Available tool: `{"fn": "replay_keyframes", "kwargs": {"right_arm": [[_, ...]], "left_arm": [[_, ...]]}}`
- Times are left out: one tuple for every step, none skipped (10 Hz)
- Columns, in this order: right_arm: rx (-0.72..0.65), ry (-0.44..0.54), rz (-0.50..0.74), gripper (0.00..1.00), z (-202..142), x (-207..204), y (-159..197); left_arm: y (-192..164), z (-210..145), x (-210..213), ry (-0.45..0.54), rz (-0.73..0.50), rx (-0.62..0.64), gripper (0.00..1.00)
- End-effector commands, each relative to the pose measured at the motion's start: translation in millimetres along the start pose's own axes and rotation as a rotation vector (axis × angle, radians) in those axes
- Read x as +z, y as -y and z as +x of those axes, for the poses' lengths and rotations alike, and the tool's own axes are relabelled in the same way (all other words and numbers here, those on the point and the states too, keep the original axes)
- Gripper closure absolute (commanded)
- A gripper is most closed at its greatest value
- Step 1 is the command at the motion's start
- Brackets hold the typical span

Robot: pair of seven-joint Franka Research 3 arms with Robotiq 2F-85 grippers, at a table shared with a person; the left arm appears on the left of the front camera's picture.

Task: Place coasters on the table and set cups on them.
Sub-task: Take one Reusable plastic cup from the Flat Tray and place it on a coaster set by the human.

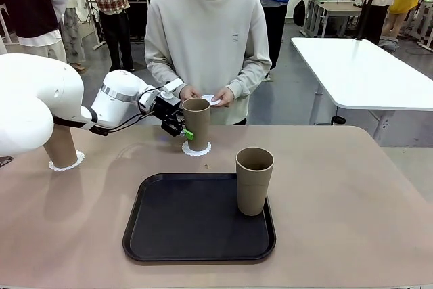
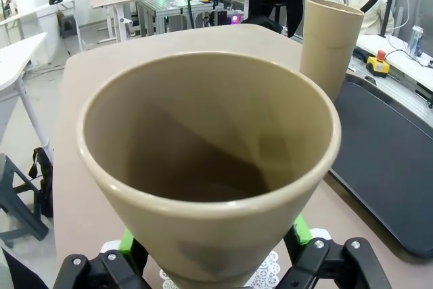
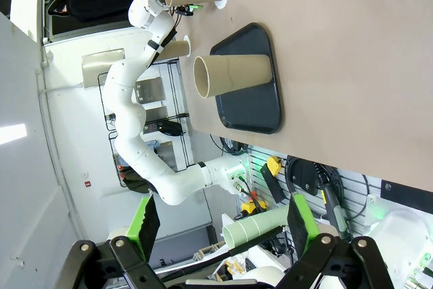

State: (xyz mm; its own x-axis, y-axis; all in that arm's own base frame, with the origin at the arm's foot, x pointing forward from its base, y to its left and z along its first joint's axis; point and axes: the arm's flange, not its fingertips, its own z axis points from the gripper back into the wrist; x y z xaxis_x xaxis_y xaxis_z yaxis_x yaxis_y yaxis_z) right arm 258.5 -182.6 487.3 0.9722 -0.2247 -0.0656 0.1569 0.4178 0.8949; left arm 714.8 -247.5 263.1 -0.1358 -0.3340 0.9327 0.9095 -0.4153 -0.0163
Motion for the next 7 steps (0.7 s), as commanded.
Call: {"fn": "replay_keyframes", "kwargs": {"right_arm": [[0.019,0.004,0.021,0.0,2,0,0],[0.019,0.004,0.021,0.0,2,0,0],[0.019,0.004,0.021,0.0,2,0,0],[0.019,0.004,0.021,0.0,2,0,0],[0.019,0.004,0.021,0.0,2,0,0],[0.019,0.004,0.021,0.0,2,0,0],[0.019,0.004,0.021,0.0,2,0,0]], "left_arm": [[-9,5,11,-0.038,-0.001,0.013,0.0],[-9,4,14,-0.049,-0.001,0.014,0.0],[-7,3,16,-0.062,-0.002,0.007,0.0],[-6,5,20,-0.07,-0.001,0.0,0.0],[-4,5,24,-0.077,0.003,0.0,0.0],[-2,5,28,-0.085,0.007,-0.001,0.0],[-2,3,33,-0.098,0.014,0.003,0.0]]}}
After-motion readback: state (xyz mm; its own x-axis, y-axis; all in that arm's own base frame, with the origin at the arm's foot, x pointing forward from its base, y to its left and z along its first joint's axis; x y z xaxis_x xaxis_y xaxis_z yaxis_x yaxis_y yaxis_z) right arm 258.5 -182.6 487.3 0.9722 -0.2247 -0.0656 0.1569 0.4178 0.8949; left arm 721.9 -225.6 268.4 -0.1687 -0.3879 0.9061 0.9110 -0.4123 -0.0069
